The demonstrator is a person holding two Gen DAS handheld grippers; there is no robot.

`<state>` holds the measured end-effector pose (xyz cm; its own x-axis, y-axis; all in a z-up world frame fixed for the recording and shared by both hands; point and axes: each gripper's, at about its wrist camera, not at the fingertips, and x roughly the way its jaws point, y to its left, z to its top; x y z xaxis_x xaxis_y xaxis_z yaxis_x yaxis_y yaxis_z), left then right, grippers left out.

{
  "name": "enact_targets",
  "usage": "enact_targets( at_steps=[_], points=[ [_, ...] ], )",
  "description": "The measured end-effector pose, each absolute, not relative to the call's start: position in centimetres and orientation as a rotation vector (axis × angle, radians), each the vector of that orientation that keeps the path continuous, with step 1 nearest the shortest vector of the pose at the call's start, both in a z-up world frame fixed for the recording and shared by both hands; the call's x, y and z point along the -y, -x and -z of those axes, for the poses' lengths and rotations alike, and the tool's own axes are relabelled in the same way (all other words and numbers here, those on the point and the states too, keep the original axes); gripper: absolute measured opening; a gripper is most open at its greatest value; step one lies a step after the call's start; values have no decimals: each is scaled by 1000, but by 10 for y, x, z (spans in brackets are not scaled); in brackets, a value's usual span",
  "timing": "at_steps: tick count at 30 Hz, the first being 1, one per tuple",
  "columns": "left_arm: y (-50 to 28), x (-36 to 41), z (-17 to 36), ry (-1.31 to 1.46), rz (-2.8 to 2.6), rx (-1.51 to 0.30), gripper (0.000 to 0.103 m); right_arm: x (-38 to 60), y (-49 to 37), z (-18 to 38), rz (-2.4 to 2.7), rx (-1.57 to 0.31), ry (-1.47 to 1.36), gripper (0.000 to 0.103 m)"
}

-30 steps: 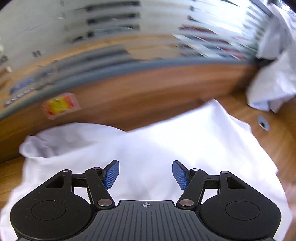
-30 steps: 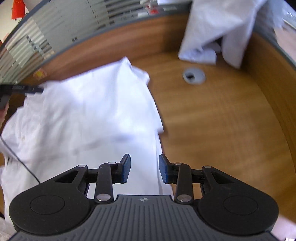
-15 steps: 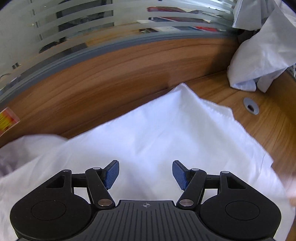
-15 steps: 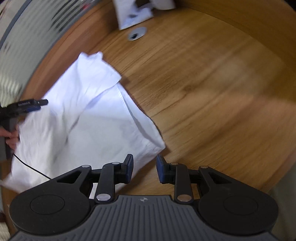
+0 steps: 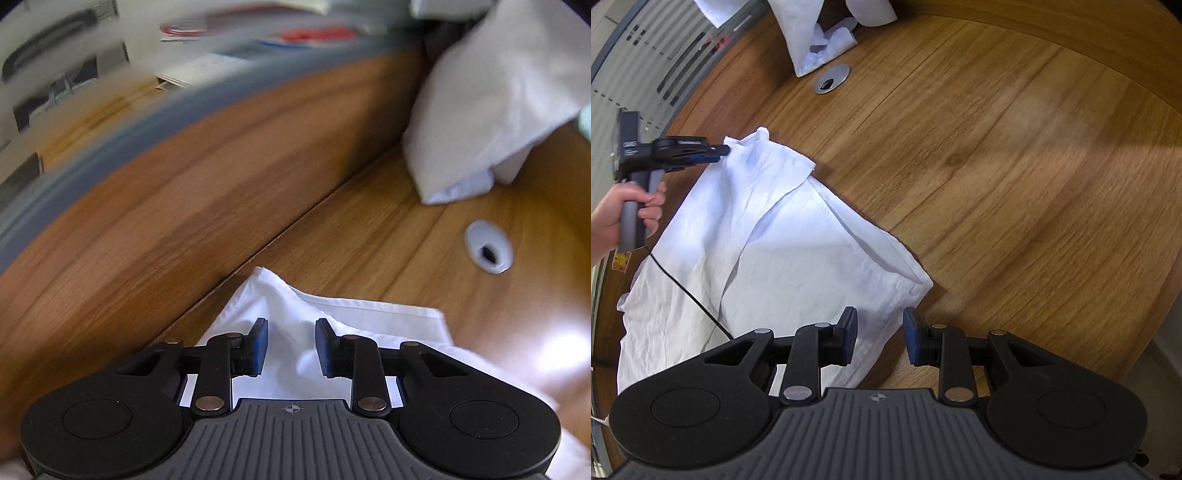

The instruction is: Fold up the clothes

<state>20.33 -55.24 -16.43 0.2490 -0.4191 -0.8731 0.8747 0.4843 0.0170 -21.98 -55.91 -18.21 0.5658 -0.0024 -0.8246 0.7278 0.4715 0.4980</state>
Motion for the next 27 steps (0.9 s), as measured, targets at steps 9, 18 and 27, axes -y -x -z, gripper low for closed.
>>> enact_targets(
  at_steps=[9,18,27],
  points=[
    [-211,555,175,-575,896,-938,30,553,223,185,581,-838,-1049,32],
    [-224,560,175,-559,892,-995,30,553,228,192,645,-774,-1164,35],
    [-226,564,177,-557,883,-1014,30,565,232,208,694,-709,-1295,33]
  ],
)
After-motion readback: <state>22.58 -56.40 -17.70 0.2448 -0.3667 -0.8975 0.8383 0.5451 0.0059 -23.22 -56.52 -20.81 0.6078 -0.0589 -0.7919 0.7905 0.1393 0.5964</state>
